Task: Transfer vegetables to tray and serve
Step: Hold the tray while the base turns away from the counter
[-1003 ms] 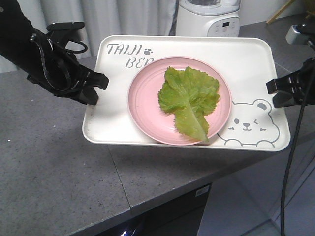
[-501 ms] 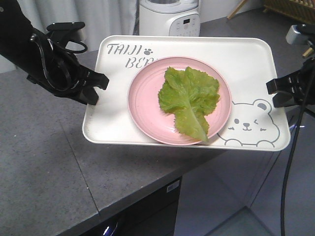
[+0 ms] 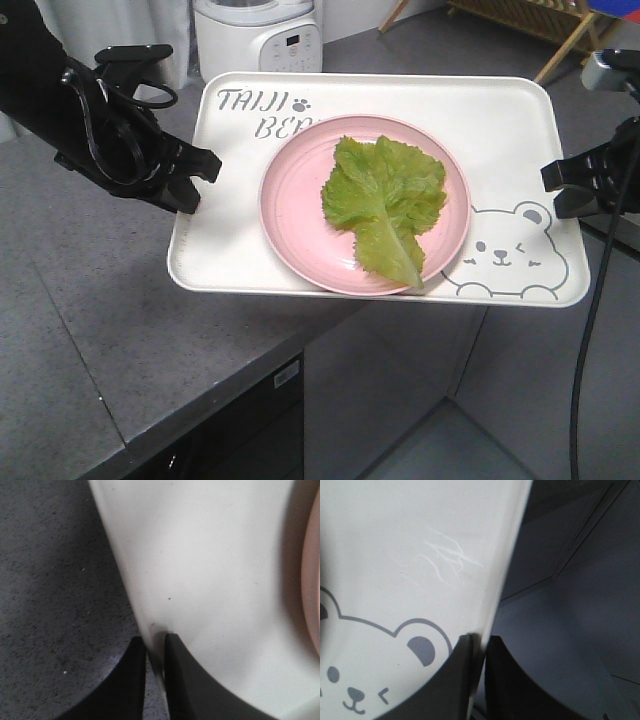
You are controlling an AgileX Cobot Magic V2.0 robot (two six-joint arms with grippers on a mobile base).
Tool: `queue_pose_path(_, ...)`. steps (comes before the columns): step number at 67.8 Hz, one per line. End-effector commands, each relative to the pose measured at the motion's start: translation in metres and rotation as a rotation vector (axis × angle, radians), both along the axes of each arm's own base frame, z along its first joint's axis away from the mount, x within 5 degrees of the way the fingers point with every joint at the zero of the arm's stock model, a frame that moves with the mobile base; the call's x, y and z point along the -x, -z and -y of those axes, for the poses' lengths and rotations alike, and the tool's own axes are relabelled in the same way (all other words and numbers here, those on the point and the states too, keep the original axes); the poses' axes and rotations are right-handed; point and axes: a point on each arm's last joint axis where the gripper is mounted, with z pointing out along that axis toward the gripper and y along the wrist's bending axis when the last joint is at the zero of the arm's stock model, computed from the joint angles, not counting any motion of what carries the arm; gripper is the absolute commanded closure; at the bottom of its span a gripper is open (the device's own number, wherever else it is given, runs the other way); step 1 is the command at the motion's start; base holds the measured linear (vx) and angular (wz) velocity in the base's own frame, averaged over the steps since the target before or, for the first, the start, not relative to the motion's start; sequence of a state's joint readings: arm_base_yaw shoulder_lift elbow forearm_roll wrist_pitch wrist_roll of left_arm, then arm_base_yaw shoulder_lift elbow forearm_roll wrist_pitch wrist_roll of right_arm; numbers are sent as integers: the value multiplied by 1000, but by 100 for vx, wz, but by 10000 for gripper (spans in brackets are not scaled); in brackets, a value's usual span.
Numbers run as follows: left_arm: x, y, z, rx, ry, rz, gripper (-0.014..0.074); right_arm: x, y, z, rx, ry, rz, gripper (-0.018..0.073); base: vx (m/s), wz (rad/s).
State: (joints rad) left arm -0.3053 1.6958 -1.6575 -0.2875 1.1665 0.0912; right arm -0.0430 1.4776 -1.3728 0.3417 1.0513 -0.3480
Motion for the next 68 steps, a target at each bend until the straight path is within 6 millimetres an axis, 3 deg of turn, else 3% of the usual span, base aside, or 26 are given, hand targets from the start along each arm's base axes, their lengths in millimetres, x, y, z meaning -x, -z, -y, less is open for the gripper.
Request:
queue_pose_path(1,16,-38,27,263,50,84,602,10,-27,-25,-178,-79,79,565,-1,-29)
queue_pose_path(68,16,-38,27,263,50,84,602,10,-27,-25,-178,-79,79,565,-2,-34)
